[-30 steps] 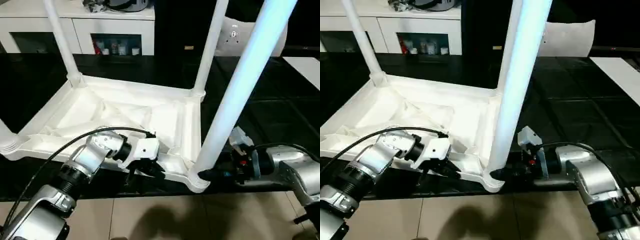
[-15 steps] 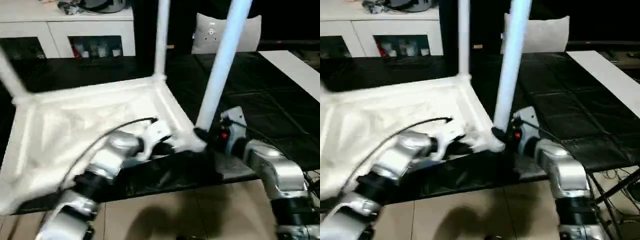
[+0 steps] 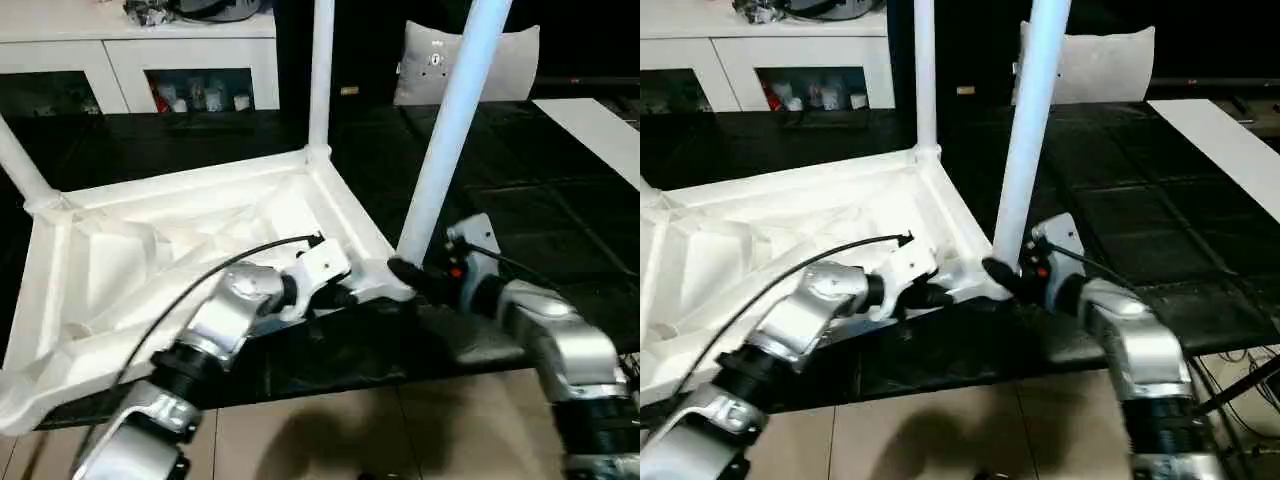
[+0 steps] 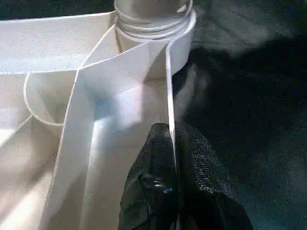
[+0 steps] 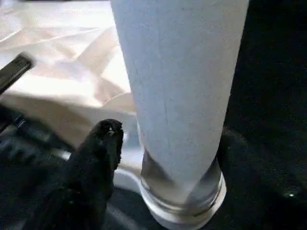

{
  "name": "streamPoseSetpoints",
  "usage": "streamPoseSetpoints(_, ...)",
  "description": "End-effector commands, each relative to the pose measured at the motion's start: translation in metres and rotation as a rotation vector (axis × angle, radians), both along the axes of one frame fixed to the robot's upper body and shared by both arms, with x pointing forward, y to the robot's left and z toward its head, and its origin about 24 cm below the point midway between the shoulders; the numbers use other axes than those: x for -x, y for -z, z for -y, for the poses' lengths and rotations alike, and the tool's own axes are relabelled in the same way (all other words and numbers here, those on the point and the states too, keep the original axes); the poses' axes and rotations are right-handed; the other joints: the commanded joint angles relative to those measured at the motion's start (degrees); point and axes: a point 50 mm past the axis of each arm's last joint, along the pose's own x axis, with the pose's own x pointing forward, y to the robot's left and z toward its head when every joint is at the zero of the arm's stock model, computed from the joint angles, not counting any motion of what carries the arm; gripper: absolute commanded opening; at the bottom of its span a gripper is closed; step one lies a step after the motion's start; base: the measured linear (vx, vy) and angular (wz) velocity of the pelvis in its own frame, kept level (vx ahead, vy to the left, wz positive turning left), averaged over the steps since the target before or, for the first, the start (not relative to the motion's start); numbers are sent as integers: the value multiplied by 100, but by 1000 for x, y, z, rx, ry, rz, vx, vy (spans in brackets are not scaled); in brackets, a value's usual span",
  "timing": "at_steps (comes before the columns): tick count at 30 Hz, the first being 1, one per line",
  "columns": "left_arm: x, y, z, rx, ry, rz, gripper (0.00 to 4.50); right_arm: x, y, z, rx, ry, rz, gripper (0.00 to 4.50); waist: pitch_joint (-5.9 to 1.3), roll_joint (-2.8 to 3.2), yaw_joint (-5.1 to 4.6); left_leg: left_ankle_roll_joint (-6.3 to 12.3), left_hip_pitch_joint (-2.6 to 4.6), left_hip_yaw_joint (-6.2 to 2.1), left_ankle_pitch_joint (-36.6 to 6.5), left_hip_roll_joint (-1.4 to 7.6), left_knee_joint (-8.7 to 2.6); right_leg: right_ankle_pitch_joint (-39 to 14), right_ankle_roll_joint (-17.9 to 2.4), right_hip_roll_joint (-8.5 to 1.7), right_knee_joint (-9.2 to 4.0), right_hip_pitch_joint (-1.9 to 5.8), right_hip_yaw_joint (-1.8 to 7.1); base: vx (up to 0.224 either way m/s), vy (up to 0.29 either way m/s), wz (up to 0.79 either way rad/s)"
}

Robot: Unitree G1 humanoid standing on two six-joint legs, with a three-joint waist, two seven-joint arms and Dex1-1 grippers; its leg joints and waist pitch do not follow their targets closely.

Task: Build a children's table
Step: Rotate leg to tighten

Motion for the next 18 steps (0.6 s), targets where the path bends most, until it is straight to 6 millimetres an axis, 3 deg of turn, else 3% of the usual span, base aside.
streamPoseSetpoints(1, 7, -4, 6, 24, 150, 22, 0, 7, -10, -16, -21, -207, 41, 370, -345, -62, 47, 661, -107, 52, -411, 93, -344, -2064, -474, -356, -334, 420, 333, 0, 0, 0)
streamPoseSetpoints(7, 11, -4, -8, -46, 306, 3, 0, 16, -14, 0, 35, -394, 31, 382, -341, -62, 119, 603, -58, 58, -528, 132, -355, -2160, -502, -367, -336, 384, 352, 0, 0, 0)
streamPoseSetpoints(10, 13, -3, -15, -91, 381, -2, 0, 21, -17, 5, 29, -486, 17, 358, -350, -67, 227, 658, -52, 61, -442, 158, -360, -1917, -601, -370, -281, 395, 379, 0, 0, 0)
streamPoseSetpoints(11, 14, -3, -17, -104, 412, -7, 0, 22, -17, 6, 26, -518, 7, 346, -346, -70, 241, 649, -53, 66, -432, 158, -358, -1894, -623, -372, -272, 391, 382, 0, 0, 0)
streamPoseSetpoints(12, 16, -3, -20, -121, 463, -16, 0, 25, -17, 6, 15, -571, -19, 338, -347, -113, 263, 651, -56, 71, -411, 152, -361, -1922, -622, -371, -266, 396, 382, 0, 0, 0)
streamPoseSetpoints(14, 17, -3, -21, -125, 480, -20, 0, 27, -17, 6, 8, -588, -30, 317, -341, -100, 282, 641, -62, 74, -387, 163, -358, -1919, -630, -377, -257, 392, 390, 0, 0, 0)
streamPoseSetpoints(18, 21, -3, -24, -149, 545, -32, 0, 33, -15, 3, -18, -669, -78, 284, -321, -121, 305, 525, -56, 85, -581, 139, -361, -2343, -491, -378, -309, 390, 381, 0, 0, 0)
